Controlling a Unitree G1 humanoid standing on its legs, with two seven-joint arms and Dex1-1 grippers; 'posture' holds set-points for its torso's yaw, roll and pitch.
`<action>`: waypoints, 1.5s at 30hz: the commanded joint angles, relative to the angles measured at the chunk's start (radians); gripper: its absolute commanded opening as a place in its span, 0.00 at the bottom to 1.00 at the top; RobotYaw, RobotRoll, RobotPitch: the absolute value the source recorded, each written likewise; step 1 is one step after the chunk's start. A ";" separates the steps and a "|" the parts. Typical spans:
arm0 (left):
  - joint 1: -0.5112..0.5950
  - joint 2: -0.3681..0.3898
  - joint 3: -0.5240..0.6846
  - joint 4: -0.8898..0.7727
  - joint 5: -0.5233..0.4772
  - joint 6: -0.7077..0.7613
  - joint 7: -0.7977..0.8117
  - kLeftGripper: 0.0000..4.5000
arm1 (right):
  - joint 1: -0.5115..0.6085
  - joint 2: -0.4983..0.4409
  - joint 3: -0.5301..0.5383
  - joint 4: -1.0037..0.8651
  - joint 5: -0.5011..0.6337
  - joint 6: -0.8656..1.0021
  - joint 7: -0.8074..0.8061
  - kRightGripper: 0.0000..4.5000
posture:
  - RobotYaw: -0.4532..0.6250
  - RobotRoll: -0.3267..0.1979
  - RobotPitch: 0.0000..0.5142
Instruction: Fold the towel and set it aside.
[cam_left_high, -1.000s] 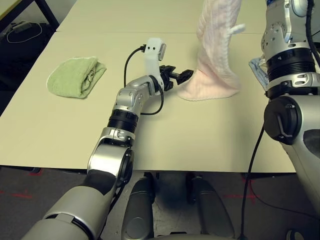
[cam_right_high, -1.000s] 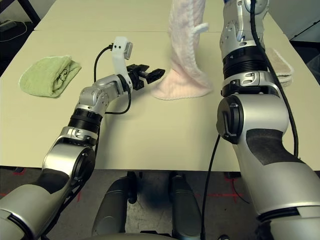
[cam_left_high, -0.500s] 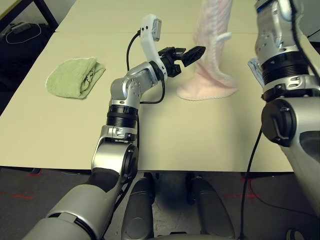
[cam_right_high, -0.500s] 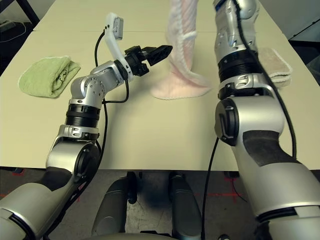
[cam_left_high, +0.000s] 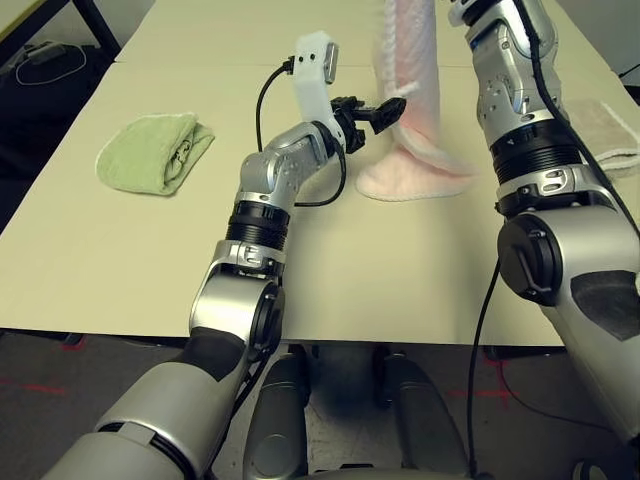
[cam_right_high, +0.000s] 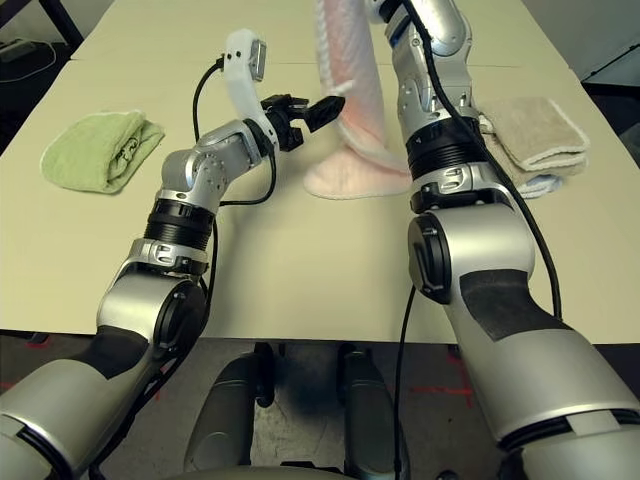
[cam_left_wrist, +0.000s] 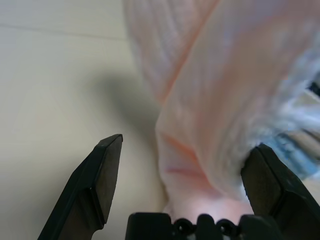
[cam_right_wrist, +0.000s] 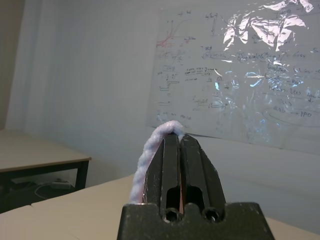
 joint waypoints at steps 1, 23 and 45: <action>-0.010 -0.003 -0.023 0.038 0.035 -0.039 -0.003 1.00 | 0.017 0.002 -0.009 -0.052 0.025 0.027 0.019 0.00 | 0.48 0.62 0.42; 0.040 0.040 -0.031 0.090 0.100 0.023 0.032 1.00 | -0.059 -0.036 -0.051 -0.065 0.069 0.033 0.019 0.00 | 0.48 0.62 0.43; 0.162 0.137 0.001 -0.076 0.062 0.109 0.001 1.00 | -0.096 -0.156 -0.094 0.004 0.050 -0.047 -0.008 0.00 | 0.47 0.62 0.43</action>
